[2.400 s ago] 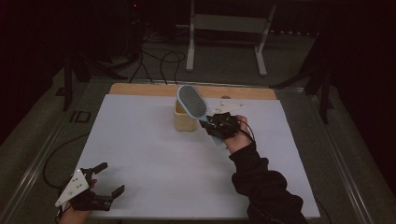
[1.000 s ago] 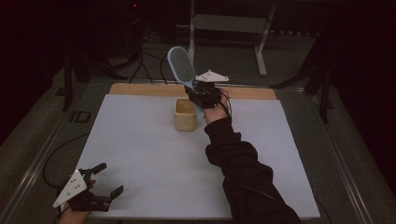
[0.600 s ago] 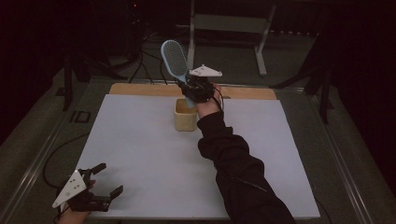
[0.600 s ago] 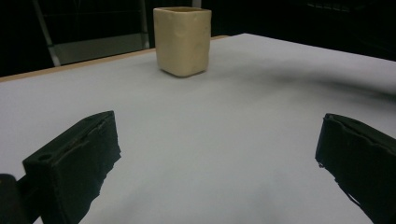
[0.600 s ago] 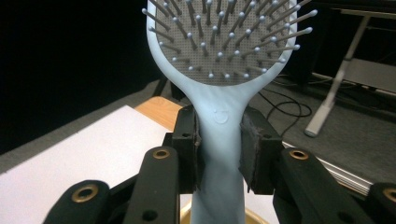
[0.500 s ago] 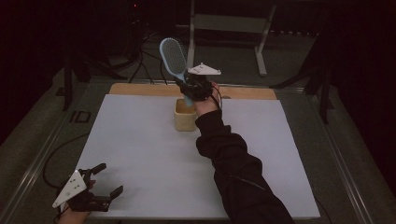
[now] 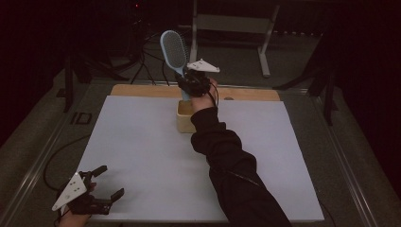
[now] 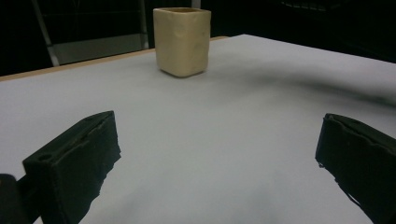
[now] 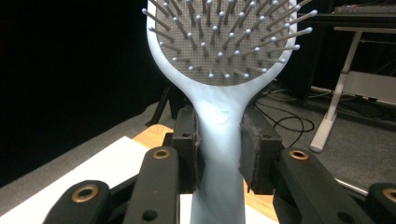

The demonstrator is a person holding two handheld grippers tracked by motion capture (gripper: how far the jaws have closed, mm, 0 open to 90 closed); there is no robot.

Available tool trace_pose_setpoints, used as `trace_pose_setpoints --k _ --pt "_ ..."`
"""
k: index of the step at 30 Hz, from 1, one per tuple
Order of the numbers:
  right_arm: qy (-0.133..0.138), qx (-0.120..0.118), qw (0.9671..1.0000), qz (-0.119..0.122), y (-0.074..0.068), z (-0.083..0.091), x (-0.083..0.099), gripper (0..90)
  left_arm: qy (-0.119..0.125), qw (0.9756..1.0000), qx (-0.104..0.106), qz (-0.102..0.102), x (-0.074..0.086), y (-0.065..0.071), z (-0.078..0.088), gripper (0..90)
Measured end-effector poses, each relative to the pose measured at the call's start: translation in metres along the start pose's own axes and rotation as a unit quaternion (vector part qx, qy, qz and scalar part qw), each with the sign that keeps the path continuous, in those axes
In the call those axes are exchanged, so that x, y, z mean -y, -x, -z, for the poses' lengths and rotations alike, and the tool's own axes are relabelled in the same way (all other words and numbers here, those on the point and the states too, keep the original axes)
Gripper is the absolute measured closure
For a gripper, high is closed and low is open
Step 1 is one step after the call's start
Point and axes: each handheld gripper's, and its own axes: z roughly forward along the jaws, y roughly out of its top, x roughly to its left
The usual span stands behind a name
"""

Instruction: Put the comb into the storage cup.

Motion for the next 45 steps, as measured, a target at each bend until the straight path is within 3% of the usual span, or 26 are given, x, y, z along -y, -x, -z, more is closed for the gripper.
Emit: trace_pose_setpoints --k 7,14,24,30,45 --pt "0.005 0.007 1.0000 0.003 0.002 -0.005 0.010 70.1 0.000 1.0000 0.001 0.000 0.000 0.000 0.000 0.0" --pt "0.003 -0.011 0.9999 0.007 0.007 -0.008 0.023 70.1 0.000 1.0000 0.001 -0.001 0.000 0.000 0.000 0.0" --pt "0.005 -0.005 0.9999 0.008 0.010 -0.012 0.039 70.1 0.000 1.0000 0.002 0.001 0.001 0.000 0.000 0.0" --pt "0.004 -0.010 0.9999 0.000 0.012 -0.012 0.052 70.1 -0.002 1.0000 0.001 0.000 0.001 0.000 0.000 0.0" --pt "0.000 -0.023 0.9997 0.009 0.017 -0.005 0.081 70.1 -0.002 1.0000 0.001 0.002 0.001 0.000 -0.001 0.0"
